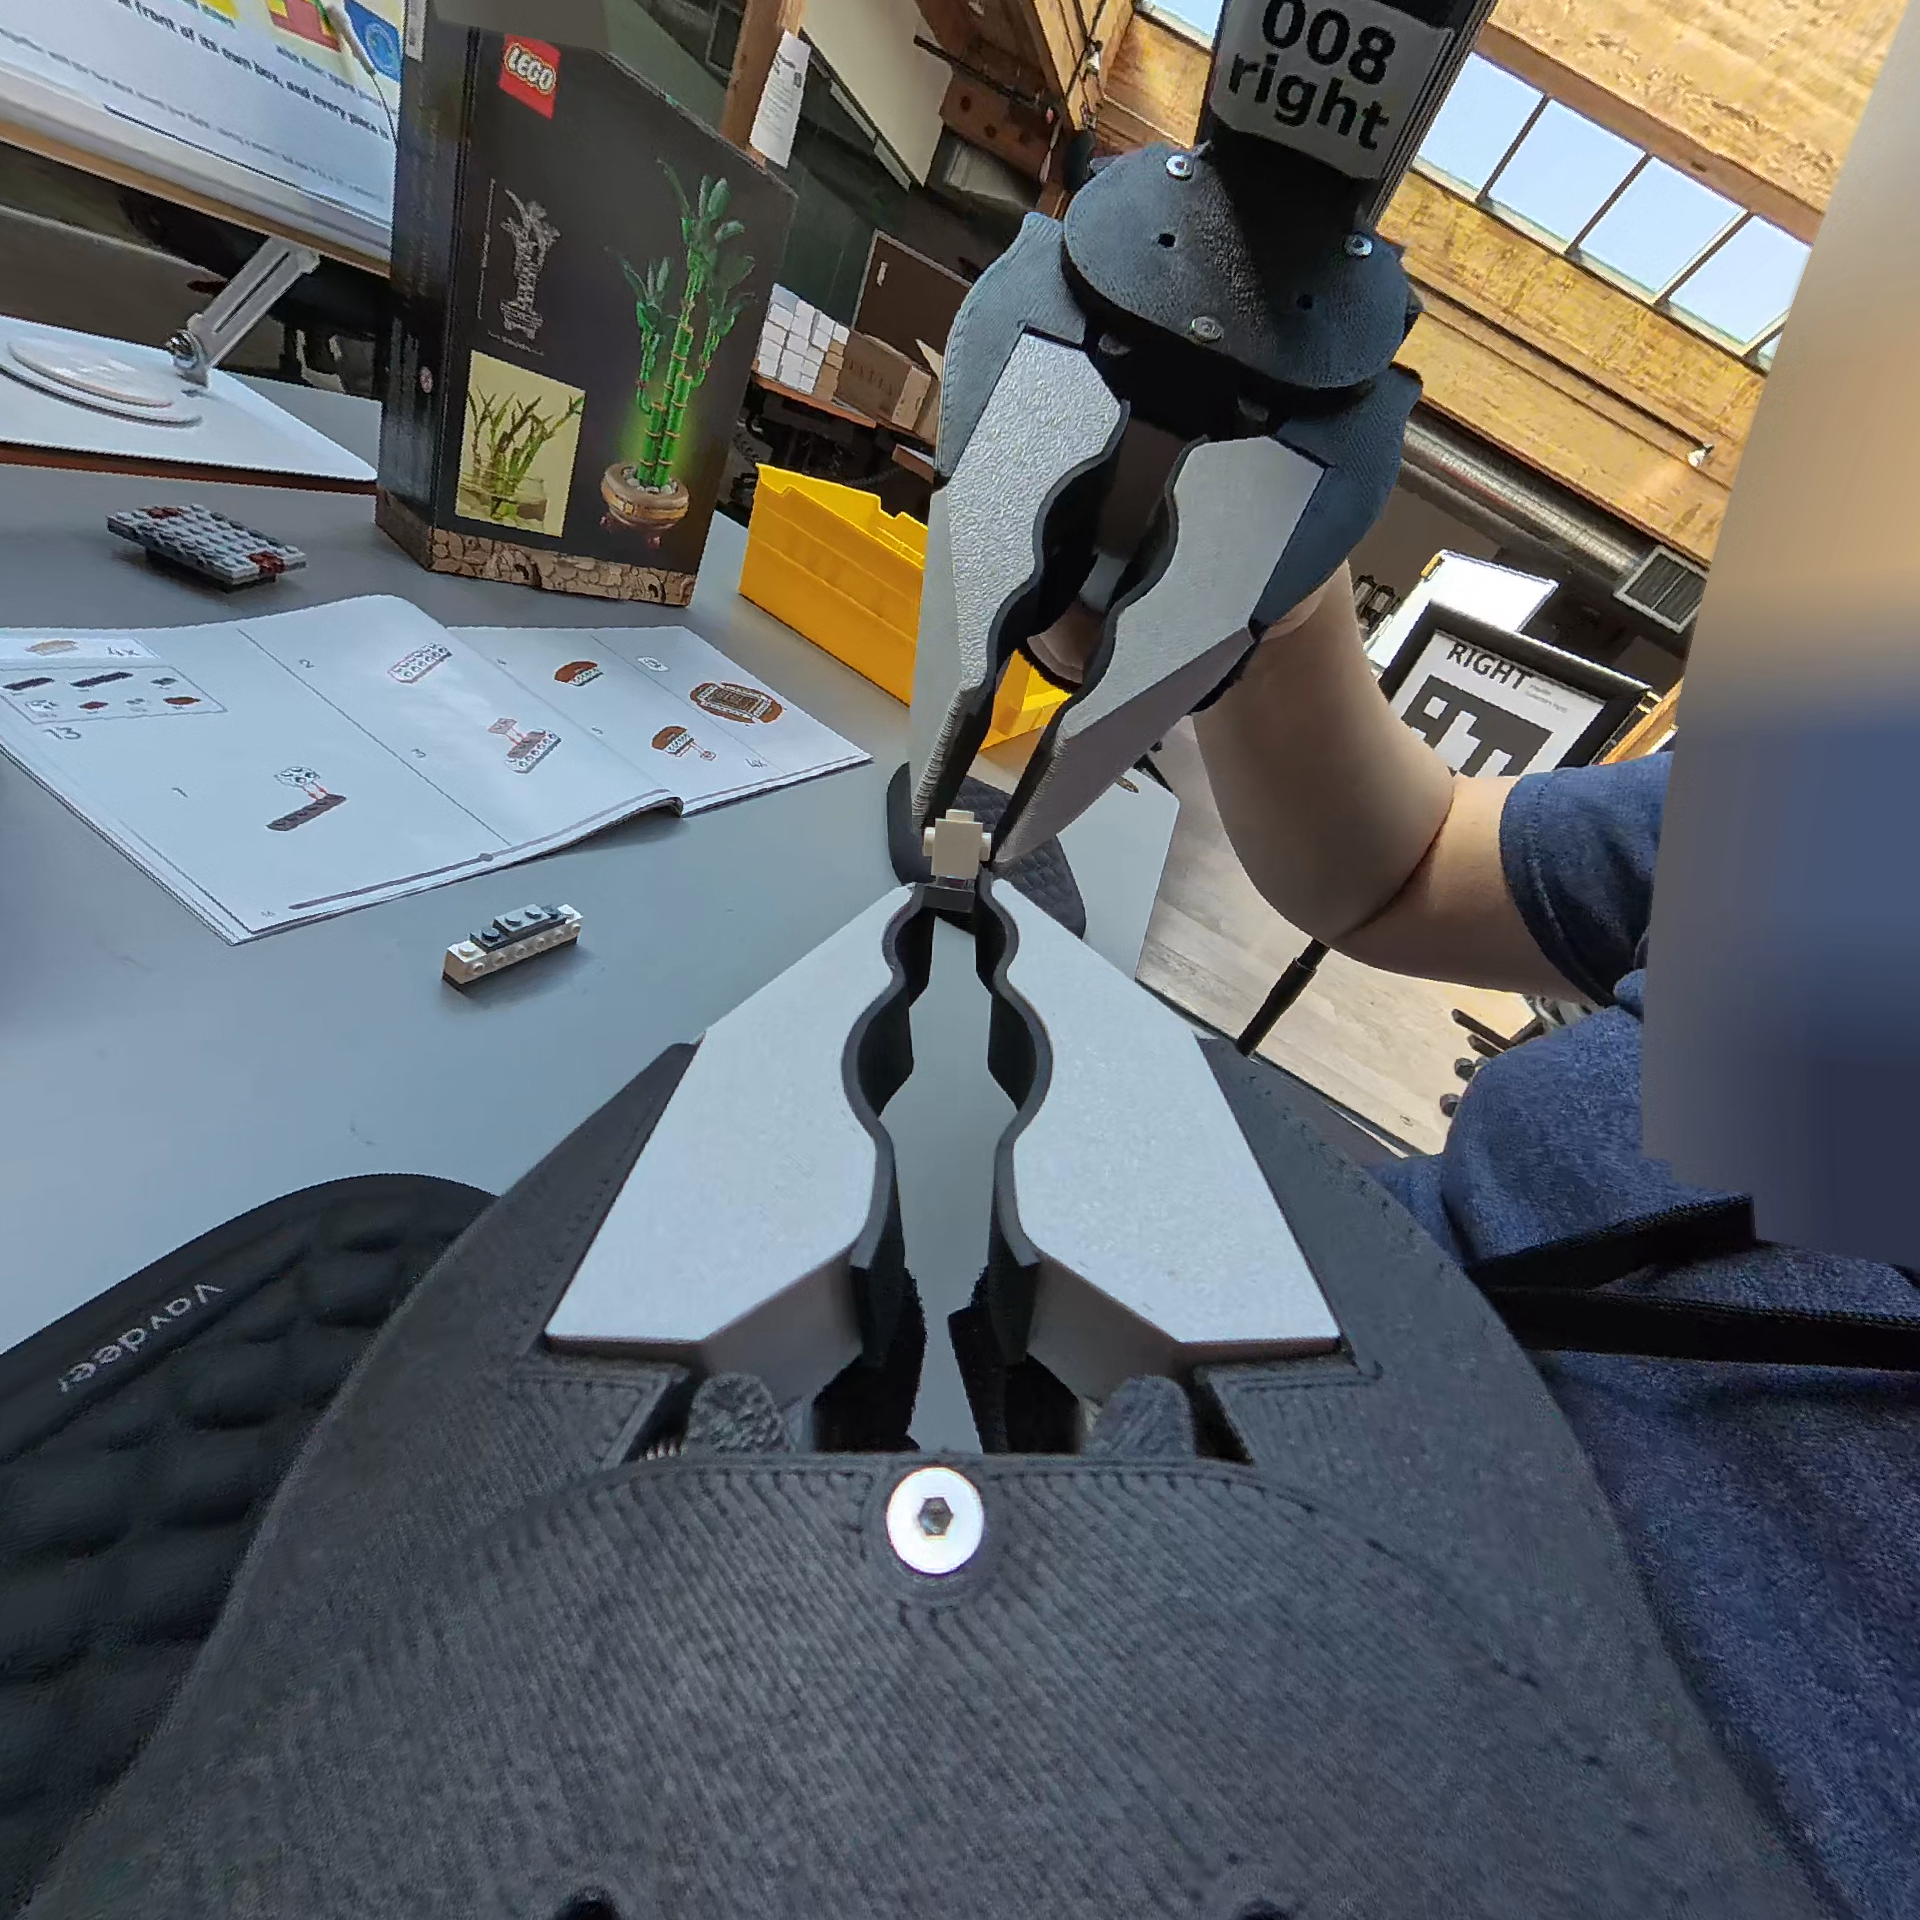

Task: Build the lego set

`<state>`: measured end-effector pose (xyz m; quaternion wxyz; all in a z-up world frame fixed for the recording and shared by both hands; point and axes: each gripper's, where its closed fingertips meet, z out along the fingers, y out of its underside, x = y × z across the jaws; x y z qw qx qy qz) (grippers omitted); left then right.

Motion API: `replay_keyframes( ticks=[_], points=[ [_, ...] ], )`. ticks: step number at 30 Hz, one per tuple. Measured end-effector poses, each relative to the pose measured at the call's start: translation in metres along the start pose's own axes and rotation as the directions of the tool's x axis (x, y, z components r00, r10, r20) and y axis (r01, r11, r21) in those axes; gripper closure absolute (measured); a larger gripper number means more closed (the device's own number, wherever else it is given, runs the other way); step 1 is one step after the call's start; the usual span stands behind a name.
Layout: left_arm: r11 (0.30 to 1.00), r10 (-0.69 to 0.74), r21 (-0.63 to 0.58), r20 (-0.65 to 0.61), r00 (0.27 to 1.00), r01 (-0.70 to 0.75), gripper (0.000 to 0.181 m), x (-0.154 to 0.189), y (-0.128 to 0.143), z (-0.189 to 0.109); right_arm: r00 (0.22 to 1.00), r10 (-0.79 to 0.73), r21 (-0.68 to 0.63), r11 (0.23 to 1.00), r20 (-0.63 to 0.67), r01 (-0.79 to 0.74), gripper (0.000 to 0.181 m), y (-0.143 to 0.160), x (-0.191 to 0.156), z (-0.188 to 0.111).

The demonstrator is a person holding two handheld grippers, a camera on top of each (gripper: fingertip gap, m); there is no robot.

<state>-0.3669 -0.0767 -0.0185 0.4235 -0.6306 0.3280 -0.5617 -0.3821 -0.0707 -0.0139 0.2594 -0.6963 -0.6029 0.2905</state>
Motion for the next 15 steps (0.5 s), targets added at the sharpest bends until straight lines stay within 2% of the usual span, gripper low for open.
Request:
replay_keyframes(
  ticks=[5,13,15],
  points=[
    [0.993,-0.113,0.008,-0.037,0.993,0.114,0.176,-0.0042,0.0012,0.0030,0.993,0.086,0.022,0.996,0.076,-0.088,0.172,0.0033,0.0047,0.0010],
    [0.978,-0.199,0.043,-0.057,0.978,0.202,0.176,-0.0081,0.0009,0.0036,1.000,0.016,0.041,0.999,0.021,-0.017,0.171,0.0038,0.0062,0.0011],
    [0.978,-0.198,0.052,-0.057,0.978,0.201,0.176,-0.0080,-0.0006,0.0037,1.000,0.004,0.044,0.999,0.025,-0.005,0.162,0.0034,0.0028,0.0008]
  ],
)
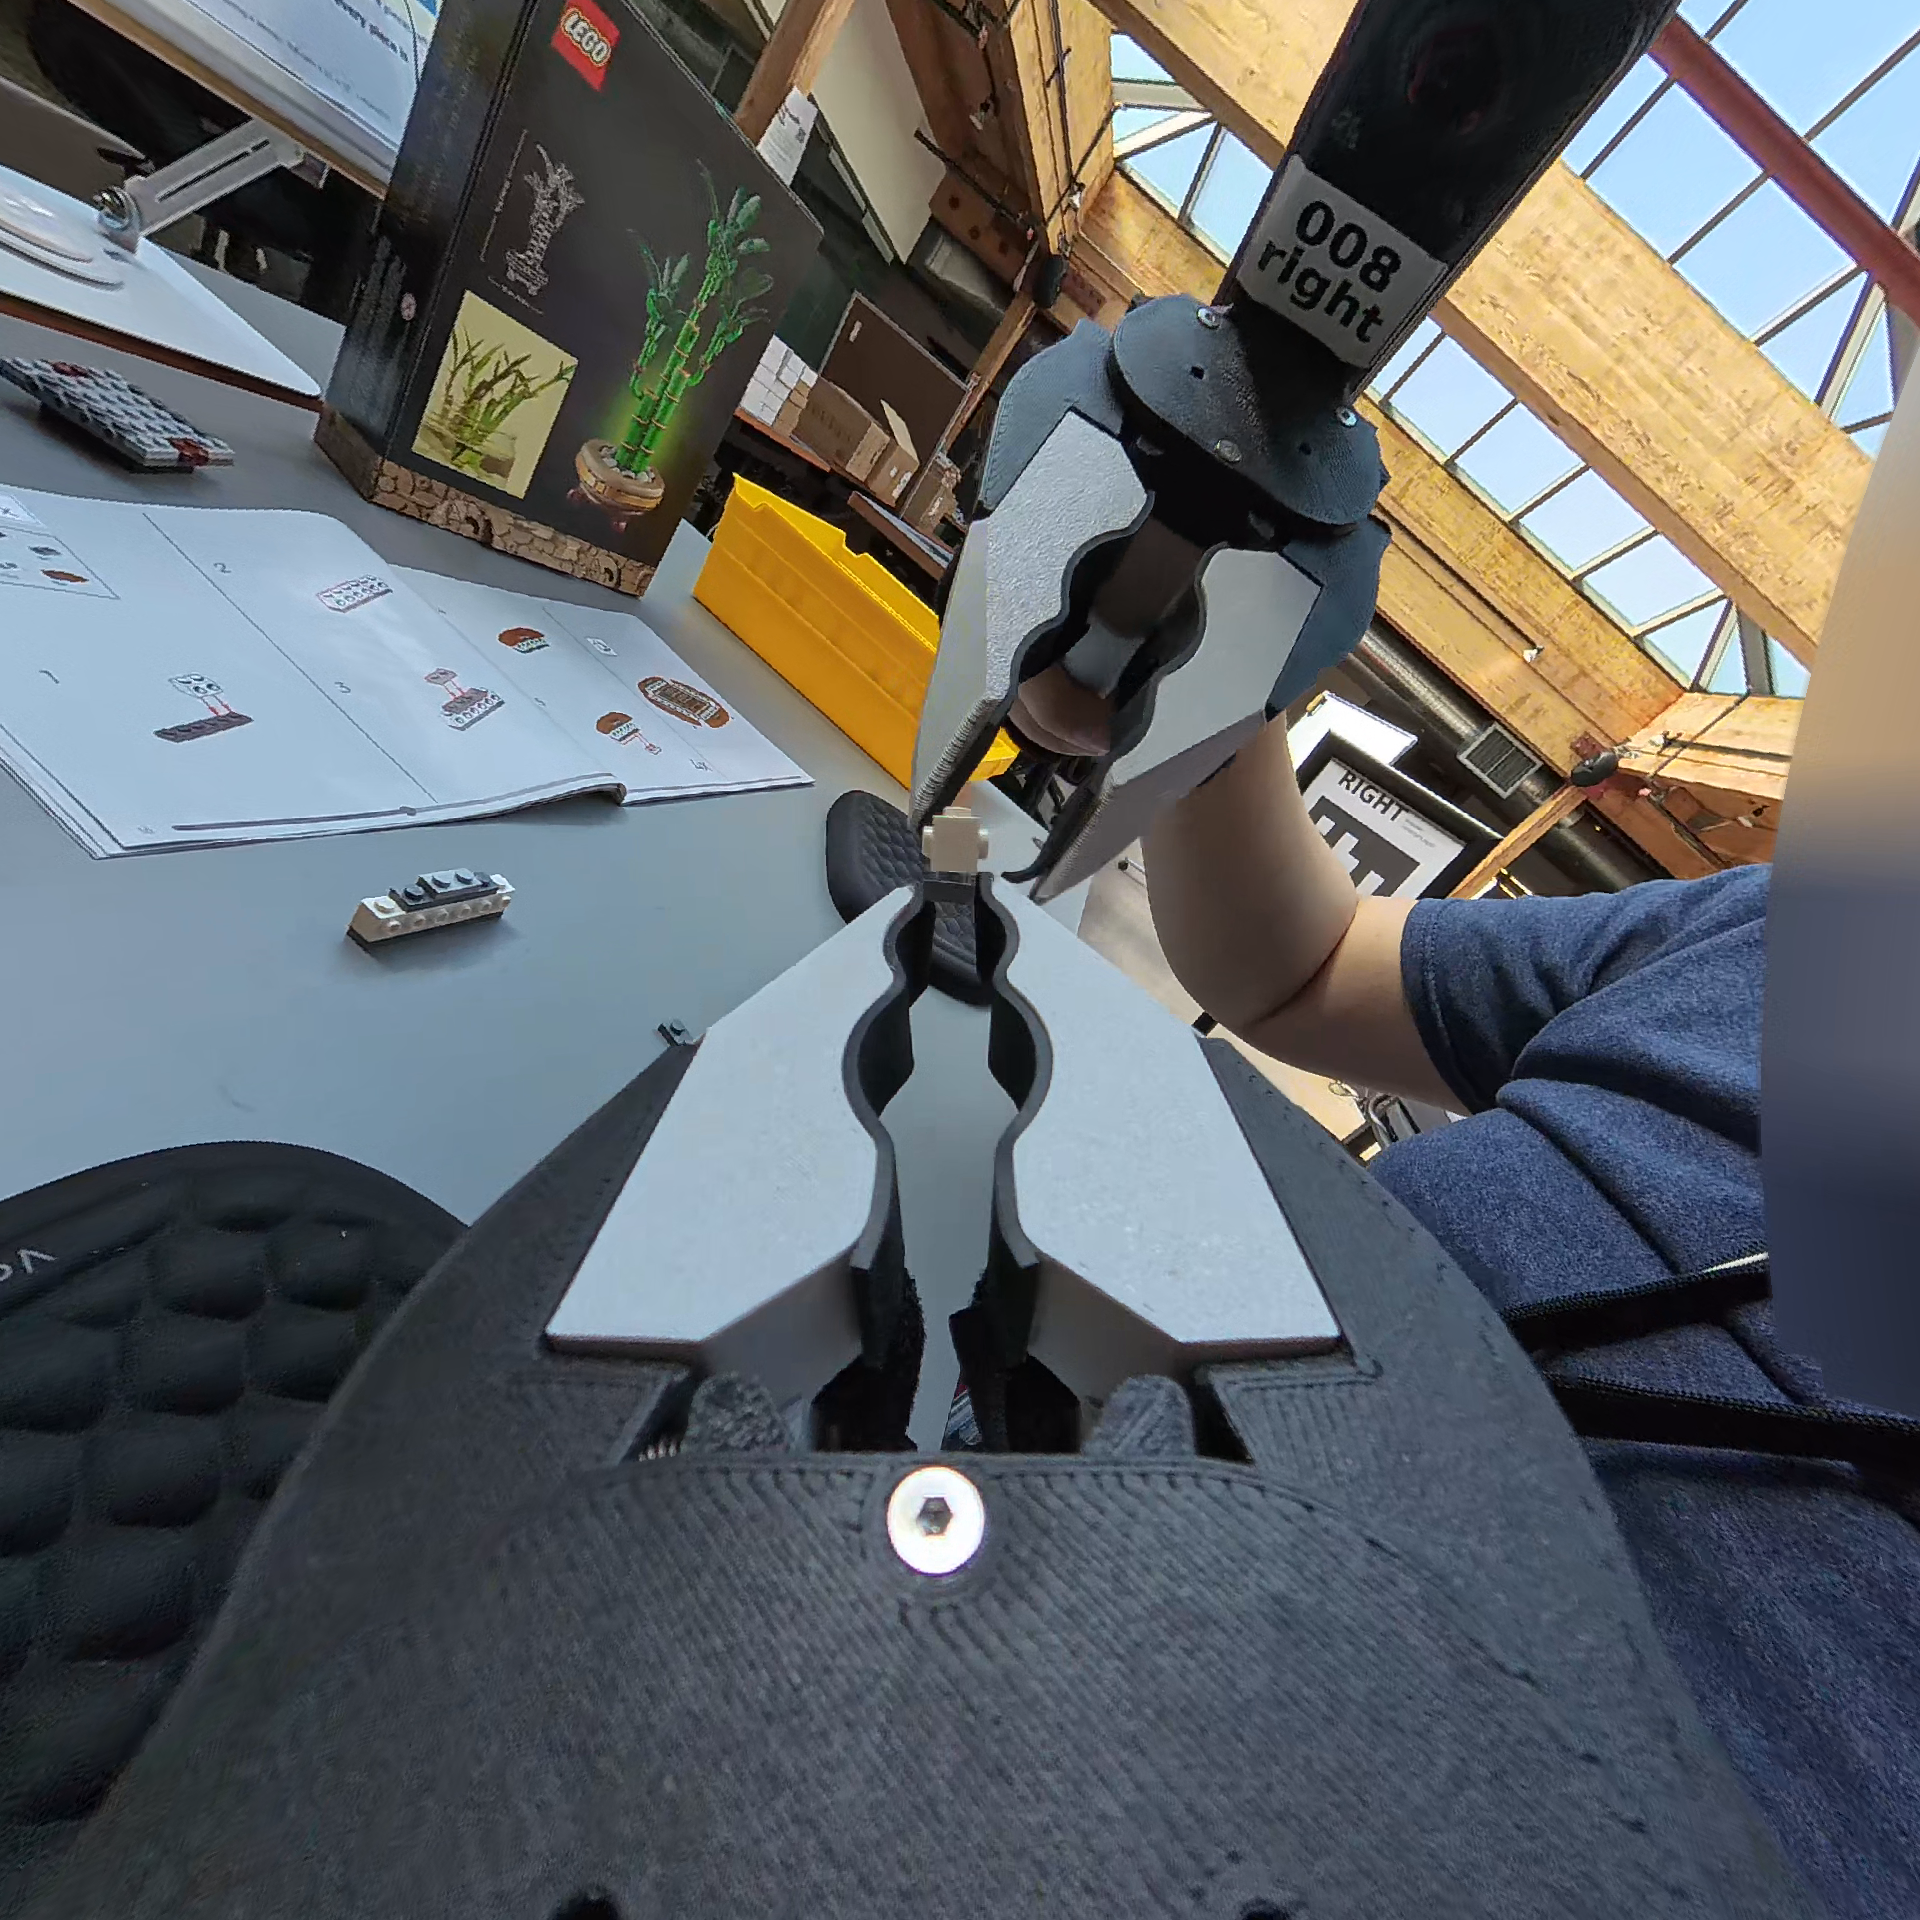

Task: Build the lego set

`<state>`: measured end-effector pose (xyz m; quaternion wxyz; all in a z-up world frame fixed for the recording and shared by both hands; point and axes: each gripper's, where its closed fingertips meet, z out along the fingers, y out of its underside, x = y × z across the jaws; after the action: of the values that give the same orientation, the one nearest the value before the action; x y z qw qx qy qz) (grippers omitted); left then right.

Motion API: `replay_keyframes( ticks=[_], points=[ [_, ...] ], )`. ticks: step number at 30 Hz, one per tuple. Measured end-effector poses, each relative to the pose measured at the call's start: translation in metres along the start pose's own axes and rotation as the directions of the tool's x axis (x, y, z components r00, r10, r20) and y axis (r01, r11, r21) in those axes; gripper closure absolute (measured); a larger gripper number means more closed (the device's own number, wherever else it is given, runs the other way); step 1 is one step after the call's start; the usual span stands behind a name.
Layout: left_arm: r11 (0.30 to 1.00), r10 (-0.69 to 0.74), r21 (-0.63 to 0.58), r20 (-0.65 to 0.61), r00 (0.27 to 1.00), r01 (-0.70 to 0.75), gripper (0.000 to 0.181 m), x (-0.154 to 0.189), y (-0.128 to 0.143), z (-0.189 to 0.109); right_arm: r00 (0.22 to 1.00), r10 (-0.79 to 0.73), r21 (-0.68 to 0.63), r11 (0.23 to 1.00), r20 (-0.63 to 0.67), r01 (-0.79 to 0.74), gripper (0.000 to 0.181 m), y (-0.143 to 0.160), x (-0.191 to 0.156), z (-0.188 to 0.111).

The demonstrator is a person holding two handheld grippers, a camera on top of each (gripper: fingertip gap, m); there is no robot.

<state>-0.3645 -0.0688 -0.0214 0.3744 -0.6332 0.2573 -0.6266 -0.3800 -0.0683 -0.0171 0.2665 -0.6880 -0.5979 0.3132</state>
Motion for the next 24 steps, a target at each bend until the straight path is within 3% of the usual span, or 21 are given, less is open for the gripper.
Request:
replay_keyframes(
  ticks=[6,10,12,21,24],
  points=[
    [1.000,0.026,-0.015,-0.002,1.000,-0.026,0.176,0.001,0.002,0.002,0.999,-0.034,0.003,0.999,-0.028,0.034,0.168,0.001,0.000,-0.003],
    [0.999,-0.026,0.028,-0.036,0.999,0.027,0.176,0.005,-0.005,0.002,0.992,-0.106,-0.001,0.994,-0.069,0.106,0.148,0.001,-0.005,-0.002],
    [0.999,-0.029,0.022,-0.025,0.999,0.030,0.176,0.003,-0.004,0.003,0.974,-0.174,-0.037,0.985,-0.148,0.171,0.153,0.004,0.000,-0.001],
    [0.990,-0.131,0.052,-0.005,0.991,0.131,0.176,0.000,-0.007,0.004,0.832,-0.381,-0.171,0.924,-0.402,0.341,0.161,0.005,0.012,0.000],
    [0.982,-0.179,0.061,0.011,0.984,0.178,0.176,-0.003,-0.006,0.005,0.752,-0.473,-0.246,0.881,-0.460,0.404,0.162,0.007,0.015,0.001]
  ],
)
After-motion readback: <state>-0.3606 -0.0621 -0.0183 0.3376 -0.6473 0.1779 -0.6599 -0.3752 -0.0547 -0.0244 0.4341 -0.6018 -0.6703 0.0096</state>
